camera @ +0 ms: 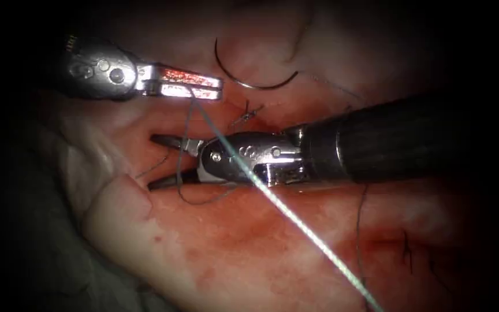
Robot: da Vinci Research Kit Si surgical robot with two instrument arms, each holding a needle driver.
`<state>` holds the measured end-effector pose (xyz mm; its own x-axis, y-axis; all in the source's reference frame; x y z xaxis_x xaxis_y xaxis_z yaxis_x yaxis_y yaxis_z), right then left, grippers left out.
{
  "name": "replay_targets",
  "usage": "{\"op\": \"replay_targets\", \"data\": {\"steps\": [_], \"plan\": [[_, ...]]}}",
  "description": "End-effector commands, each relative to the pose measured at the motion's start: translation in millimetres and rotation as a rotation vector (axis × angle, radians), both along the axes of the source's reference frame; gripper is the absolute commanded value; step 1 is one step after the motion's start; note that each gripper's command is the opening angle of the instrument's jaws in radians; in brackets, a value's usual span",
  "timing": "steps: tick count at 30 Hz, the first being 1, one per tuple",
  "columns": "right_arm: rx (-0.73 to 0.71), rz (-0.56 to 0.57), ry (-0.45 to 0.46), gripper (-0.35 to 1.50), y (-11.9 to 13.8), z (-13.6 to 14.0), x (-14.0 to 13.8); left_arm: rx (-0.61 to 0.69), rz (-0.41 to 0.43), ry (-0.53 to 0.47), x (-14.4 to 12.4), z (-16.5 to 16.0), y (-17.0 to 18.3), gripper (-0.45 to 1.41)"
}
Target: Wound Closure
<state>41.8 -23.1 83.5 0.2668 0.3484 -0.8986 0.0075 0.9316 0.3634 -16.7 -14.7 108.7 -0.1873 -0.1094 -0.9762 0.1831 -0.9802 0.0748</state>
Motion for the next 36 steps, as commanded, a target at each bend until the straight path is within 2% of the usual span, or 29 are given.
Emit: {"op": "replay_targets", "data": {"steps": [1,5,7,14,17,18,25,31,33,36], "plan": [[0.013,-0.008,0.009,0.64,-0.7,0.1,0.5,-0.001,0.001,0.000,-0.4,1.0,-0.1,-0.45],[0.063,-0.030,0.105,0.56,-1.5,-0.4,-0.1,-0.019,0.009,-0.009,0.1,3.9,0.4,-0.45],[0.080,-0.047,0.133,0.37,-1.9,-0.6,-0.2,-0.029,0.017,-0.036,-0.1,5.7,0.3,-0.45],[0.143,-0.014,0.247,0.34,-2.0,-1.6,-1.8,-0.051,0.043,-0.082,-1.3,10.1,-0.2,-0.45],[0.168,0.014,0.288,0.17,-2.2,-1.9,-3.1,-0.044,0.042,-0.101,-1.8,11.7,-0.6,-0.45],[0.180,0.026,0.300,0.17,-2.2,-1.9,-3.5,-0.045,0.043,-0.104,-2.0,12.3,-0.7,-0.45],[0.255,0.166,0.390,0.17,-2.2,-2.0,-8.0,-0.042,0.052,-0.125,-3.5,15.4,-1.6,-0.45],[0.272,0.330,0.384,0.19,-1.6,-1.5,-13.0,-0.034,0.051,-0.152,-5.3,17.2,-2.4,-0.45],[0.288,0.402,0.385,0.26,-1.2,-1.1,-14.7,-0.031,0.050,-0.160,-6.1,17.9,-2.8,-0.45],[0.295,0.478,0.387,0.27,-0.7,-0.8,-15.9,-0.024,0.049,-0.166,-7.2,18.7,-3.4,-0.45]]}}
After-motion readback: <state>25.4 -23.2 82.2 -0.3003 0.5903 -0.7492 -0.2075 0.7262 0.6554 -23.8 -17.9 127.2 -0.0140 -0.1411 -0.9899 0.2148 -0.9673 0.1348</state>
